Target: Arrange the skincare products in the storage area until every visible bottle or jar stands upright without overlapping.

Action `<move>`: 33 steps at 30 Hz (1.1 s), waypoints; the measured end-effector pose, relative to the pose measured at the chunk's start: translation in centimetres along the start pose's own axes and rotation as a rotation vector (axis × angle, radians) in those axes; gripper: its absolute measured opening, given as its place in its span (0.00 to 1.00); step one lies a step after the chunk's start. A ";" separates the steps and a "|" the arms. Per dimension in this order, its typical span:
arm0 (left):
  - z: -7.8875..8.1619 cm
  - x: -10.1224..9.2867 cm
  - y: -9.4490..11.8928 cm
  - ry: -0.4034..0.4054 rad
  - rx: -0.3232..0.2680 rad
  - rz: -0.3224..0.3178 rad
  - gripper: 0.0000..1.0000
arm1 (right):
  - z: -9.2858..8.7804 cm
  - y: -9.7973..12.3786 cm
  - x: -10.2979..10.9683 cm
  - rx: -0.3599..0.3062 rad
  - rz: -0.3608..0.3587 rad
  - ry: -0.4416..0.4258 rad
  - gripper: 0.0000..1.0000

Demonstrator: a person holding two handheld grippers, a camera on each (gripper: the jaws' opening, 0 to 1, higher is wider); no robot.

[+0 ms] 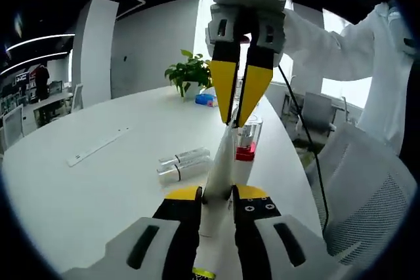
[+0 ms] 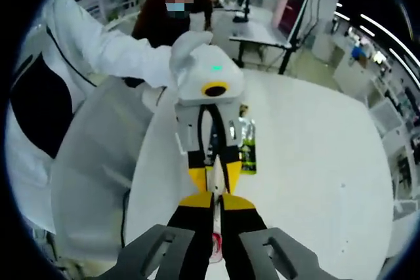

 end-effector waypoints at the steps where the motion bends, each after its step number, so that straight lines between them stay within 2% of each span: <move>1: -0.1 0.3 0.0 -0.002 0.002 0.001 0.21 | 0.0 0.0 0.1 0.001 -0.001 0.000 0.00; 3: -0.4 0.6 0.2 -0.023 0.023 0.013 0.23 | 0.0 0.1 0.2 0.008 -0.002 0.006 0.00; 8: -1.0 0.1 0.1 -0.028 0.054 -0.004 0.20 | -0.1 0.3 0.4 0.011 -0.001 -0.005 0.00; 20: -0.8 -0.9 -0.7 -0.029 0.053 -0.011 0.20 | -0.4 0.6 0.7 0.018 -0.002 -0.009 0.00; 33: -0.8 -0.8 -0.6 -0.042 0.058 -0.022 0.20 | -0.4 0.6 0.9 0.008 0.009 -0.012 0.00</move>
Point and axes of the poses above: the point that each gripper's makers call its tool centre point, and the gripper's own axes: y roughly backward along the fingers, x roughly to its left, z roughly out of its top, the point moved 10 cm from there along y, roughly backward along the fingers, and after that the axes turned 9 degrees about z, right-handed, at the moved point
